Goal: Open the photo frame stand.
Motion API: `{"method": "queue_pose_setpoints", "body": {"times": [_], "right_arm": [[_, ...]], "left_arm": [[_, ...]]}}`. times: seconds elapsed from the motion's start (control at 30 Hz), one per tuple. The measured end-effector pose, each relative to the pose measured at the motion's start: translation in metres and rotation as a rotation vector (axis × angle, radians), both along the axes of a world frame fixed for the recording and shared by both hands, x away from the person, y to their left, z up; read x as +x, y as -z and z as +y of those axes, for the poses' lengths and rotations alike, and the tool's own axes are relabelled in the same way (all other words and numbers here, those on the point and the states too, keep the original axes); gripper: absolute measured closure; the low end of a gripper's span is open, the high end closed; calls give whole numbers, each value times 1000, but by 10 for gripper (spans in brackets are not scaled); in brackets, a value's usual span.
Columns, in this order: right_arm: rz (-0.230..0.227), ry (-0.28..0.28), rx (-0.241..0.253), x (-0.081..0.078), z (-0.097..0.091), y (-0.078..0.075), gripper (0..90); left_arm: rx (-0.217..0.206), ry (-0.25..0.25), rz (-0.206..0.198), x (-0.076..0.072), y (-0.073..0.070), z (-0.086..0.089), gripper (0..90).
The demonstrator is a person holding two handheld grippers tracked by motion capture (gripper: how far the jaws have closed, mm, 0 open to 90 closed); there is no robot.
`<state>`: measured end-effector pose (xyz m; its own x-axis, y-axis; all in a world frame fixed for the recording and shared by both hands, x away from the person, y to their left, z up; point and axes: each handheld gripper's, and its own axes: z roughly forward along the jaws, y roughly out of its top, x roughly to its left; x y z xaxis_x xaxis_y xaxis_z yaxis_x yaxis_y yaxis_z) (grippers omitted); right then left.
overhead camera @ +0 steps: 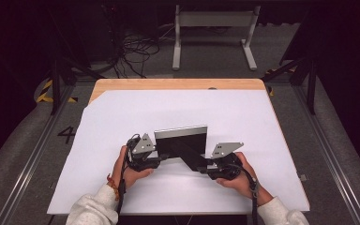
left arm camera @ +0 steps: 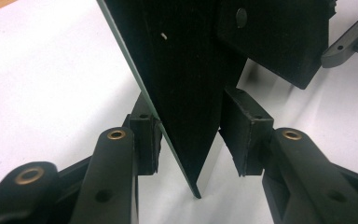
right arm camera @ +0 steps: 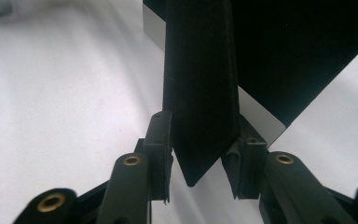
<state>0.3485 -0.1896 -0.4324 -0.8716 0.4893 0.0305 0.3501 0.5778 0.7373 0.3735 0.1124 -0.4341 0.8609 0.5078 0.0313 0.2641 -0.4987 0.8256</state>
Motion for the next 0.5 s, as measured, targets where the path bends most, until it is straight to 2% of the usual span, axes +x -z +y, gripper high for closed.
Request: {"method": "queue_pose_setpoints", "body": {"times": [0.07,0.13,0.3,0.5], "right_arm": [[-2,2,2,0,0,0,631],[0,1,27,0,-1,-2,656],[-13,4,28,-1,-2,-4,694],[-19,3,39,-2,-1,-7,676]], "left_arm": [[-3,1,-3,0,0,0,602],[-7,5,-3,-1,-1,1,608],[-19,15,-12,-3,-3,2,595],[-30,26,-15,-4,-5,2,566]]}}
